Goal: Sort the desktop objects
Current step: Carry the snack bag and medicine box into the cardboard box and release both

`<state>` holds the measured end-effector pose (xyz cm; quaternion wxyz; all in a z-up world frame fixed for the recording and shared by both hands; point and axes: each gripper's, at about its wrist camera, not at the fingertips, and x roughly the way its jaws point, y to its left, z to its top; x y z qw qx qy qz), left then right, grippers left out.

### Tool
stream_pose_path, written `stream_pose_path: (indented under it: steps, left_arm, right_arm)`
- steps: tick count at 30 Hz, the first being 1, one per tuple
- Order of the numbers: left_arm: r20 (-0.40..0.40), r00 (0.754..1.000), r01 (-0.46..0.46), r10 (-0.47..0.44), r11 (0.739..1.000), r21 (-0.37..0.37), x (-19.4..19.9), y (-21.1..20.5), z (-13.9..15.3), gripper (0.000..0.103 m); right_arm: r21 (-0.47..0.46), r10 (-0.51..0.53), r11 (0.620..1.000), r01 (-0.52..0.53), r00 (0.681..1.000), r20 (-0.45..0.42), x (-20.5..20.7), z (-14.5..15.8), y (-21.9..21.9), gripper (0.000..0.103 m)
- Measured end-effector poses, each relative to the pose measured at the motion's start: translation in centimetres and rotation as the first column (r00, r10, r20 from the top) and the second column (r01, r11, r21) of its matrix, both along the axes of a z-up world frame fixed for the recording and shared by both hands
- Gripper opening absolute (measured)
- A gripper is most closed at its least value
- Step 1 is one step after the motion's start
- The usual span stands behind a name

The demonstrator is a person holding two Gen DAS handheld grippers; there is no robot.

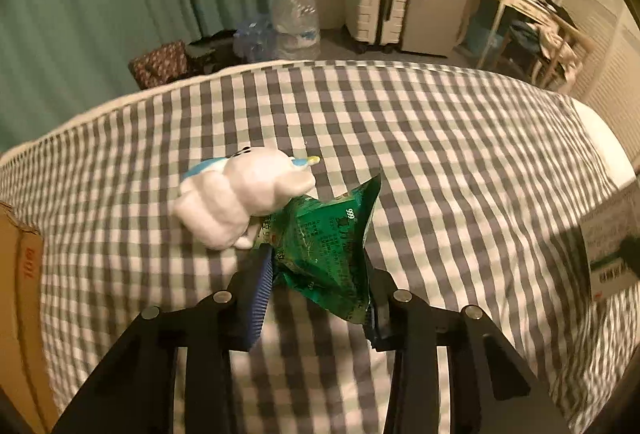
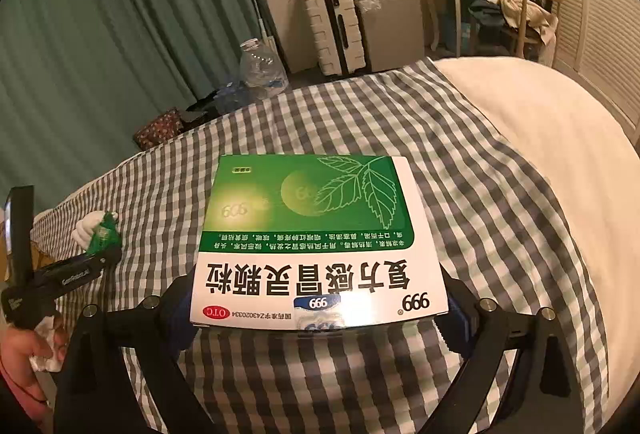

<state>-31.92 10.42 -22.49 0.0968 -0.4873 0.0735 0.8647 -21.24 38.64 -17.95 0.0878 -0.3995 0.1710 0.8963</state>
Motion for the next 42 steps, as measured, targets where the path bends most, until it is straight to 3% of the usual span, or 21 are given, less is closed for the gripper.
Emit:
stream_pose_path:
  steps: [8,17,23,27,31,35,39,42]
  left_arm:
    - [-0.014,1.000,-0.026,0.027,0.996,0.085,6.7,-6.3,4.9,0.039]
    - [-0.145,0.986,-0.057,0.078,0.988,0.143,12.5,-13.1,13.4,0.039]
    - [-0.214,0.965,-0.105,0.151,0.972,0.211,14.7,-19.2,18.9,0.039]
    - [-0.269,0.946,-0.131,0.182,0.971,0.198,15.9,-24.2,21.5,0.040]
    - [-0.249,0.940,-0.190,0.235,0.963,0.191,15.8,-29.6,21.8,0.040]
    - [-0.211,0.930,-0.272,0.302,0.949,0.160,15.1,-34.8,19.6,0.040]
    - [-0.184,0.918,-0.325,0.352,0.932,0.161,14.6,-39.0,16.7,0.040]
    - [-0.152,0.917,-0.343,0.370,0.923,0.175,13.9,-40.6,14.9,0.040]
  right_arm:
    - [-0.051,0.041,0.998,-0.043,0.999,-0.031,3.5,3.1,-1.0,0.095]
    - [0.024,0.109,0.994,-0.107,0.981,-0.158,8.3,13.0,-7.2,0.095]
    - [0.097,0.285,0.958,-0.270,0.933,-0.218,10.2,18.3,-16.2,0.095]
    - [0.135,0.432,0.901,-0.411,0.872,-0.230,9.7,20.1,-24.4,0.095]
    - [0.113,0.595,0.802,-0.586,0.768,-0.236,7.7,20.6,-33.4,0.095]
    - [0.103,0.696,0.713,-0.693,0.684,-0.219,4.9,19.5,-41.6,0.095]
    - [0.031,0.722,0.682,-0.731,0.665,-0.192,1.6,18.0,-47.5,0.095]
    - [0.027,0.712,0.694,-0.720,0.680,-0.173,-0.1,17.2,-50.5,0.095]
